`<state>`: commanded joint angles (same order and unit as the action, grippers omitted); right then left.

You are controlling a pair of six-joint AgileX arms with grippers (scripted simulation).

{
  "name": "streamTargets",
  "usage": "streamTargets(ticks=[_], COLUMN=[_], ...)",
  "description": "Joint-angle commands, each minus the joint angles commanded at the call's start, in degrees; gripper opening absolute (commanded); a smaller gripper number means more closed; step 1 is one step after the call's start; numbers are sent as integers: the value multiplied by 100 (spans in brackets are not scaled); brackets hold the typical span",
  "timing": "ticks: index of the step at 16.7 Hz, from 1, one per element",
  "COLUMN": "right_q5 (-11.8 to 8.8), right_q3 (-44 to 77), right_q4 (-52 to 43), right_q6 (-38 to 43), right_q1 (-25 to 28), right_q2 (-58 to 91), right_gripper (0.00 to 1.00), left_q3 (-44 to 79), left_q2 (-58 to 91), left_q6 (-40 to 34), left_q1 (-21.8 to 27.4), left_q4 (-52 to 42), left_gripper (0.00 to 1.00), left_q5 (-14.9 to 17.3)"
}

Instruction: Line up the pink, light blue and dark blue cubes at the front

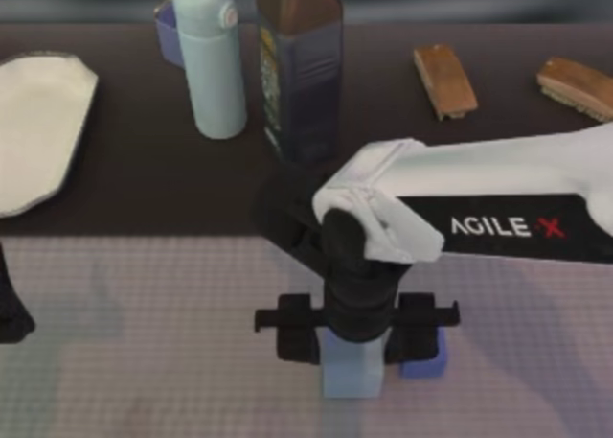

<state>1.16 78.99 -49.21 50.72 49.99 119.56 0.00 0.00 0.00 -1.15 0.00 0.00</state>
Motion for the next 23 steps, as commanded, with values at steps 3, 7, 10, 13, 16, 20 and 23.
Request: streamTargets(ticks=[3,7,10,13,16,20,23], right_q5=[0,0,0,1,0,-4,-4], right_q3=[0,0,1,186,577,903,890], right_q4=[0,0,-1,-237,-938,-1425,-1411], right_q6=[0,0,0,4,13,3,4], right_q1=[0,0,-8,22,46,60,30], right_q2=[0,0,-5,-79,-299,-527,-507], right_gripper=[100,100,100,100,100,100,100], left_q3=[0,0,0,0,0,0,0], left_q2=[0,0,0,0,0,0,0], left_q6=[0,0,0,0,0,0,0], left_q1=[0,0,0,0,0,0,0], left_q4=[0,0,0,0,0,0,0], left_gripper=[100,100,100,100,100,100,100], left_q5=[0,0,0,0,0,0,0])
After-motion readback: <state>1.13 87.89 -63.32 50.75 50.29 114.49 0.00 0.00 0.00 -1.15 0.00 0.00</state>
